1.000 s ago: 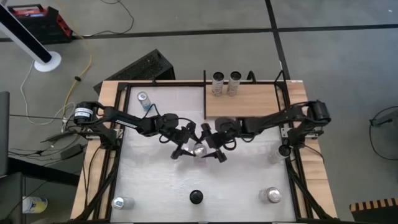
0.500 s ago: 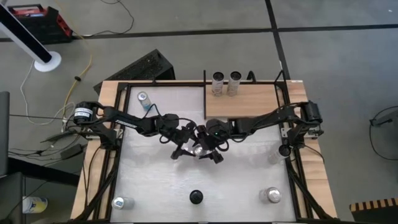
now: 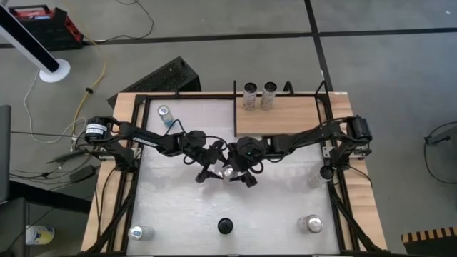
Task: Place canned beverage on shelf
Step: Put the top silver soda can on the shelf
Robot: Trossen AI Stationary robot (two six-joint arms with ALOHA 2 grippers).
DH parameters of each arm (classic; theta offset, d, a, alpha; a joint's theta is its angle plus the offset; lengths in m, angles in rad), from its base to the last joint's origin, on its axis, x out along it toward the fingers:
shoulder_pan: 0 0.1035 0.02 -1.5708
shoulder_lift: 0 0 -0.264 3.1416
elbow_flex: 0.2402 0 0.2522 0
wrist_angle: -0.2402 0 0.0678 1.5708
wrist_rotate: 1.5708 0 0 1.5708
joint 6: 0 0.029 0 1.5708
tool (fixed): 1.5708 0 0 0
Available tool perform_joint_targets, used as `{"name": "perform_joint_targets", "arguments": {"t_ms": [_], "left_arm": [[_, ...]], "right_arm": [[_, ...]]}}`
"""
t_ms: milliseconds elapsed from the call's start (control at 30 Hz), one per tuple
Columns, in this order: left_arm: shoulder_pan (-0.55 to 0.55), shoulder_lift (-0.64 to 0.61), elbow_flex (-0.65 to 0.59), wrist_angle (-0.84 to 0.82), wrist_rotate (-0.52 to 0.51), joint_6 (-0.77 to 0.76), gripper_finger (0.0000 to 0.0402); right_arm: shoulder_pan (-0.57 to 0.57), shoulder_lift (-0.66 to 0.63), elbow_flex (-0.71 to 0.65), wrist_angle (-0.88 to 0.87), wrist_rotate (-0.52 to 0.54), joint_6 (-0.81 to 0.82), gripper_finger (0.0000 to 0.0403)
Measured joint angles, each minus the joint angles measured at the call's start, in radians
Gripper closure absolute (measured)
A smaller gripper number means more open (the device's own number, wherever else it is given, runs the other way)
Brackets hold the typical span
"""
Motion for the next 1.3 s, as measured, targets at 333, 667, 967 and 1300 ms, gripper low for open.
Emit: {"name": "perform_joint_targets", "arguments": {"t_ms": [333,667,967,1300], "left_arm": [[0.001,0.0,0.001,-0.026,-0.068,0.001,0.0104],[0.015,0.0,0.001,-0.036,-0.098,-0.02,0.0104],[0.038,-0.009,0.001,-0.062,-0.153,-0.047,0.0104],[0.051,-0.008,0.001,-0.03,-0.221,-0.08,0.0104]], "right_arm": [[-0.019,-0.004,0.004,-0.088,0.114,0.142,0.009],[-0.039,-0.026,-0.002,-0.067,0.139,0.259,0.0091],[0.003,-0.056,-0.003,-0.117,0.336,0.273,0.0093],[-0.011,-0.083,-0.006,-0.083,0.541,0.417,0.0094]]}}
